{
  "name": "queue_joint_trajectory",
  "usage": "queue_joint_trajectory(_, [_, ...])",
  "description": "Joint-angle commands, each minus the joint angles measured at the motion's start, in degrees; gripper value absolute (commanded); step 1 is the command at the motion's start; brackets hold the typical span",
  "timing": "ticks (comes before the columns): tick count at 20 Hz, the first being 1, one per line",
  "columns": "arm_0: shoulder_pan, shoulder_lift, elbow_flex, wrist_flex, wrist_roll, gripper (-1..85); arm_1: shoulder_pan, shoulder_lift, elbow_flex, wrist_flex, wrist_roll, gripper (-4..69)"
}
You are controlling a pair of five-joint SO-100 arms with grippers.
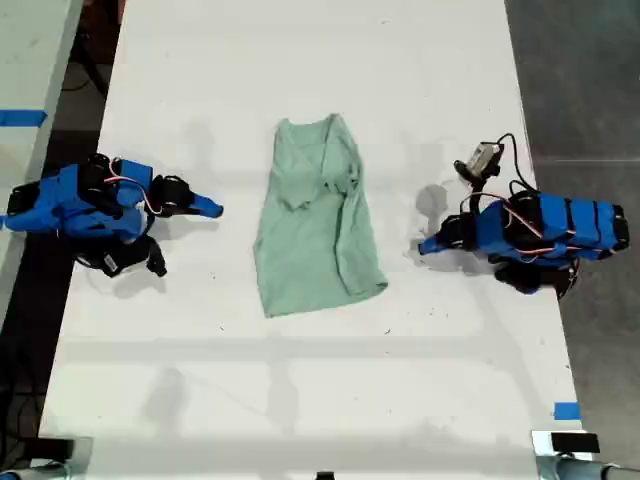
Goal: Fold t shirt
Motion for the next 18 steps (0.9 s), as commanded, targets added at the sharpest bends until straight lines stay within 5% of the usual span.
queue_joint_trajectory(1, [-1.3, 0.3, 0.8, -0.8, -1.4, 0.0, -1.6, 0.7, 3.0, 1.4, 2.0, 1.1])
queue_joint_trajectory(11, [-0.3, 0.3, 0.9, -1.0, -1.1, 0.0, -1.6, 0.7, 3.0, 1.4, 2.3, 1.1])
queue_joint_trajectory(14, [-0.4, -2.2, -4.3, 2.8, -12.7, -0.1, -1.6, 0.7, 3.0, 1.4, 2.1, 1.1])
queue_joint_trajectory(18, [6.6, -44.2, -32.9, 4.1, -22.0, 1.0, -1.1, 0.7, 3.0, 1.4, 2.0, 1.1])
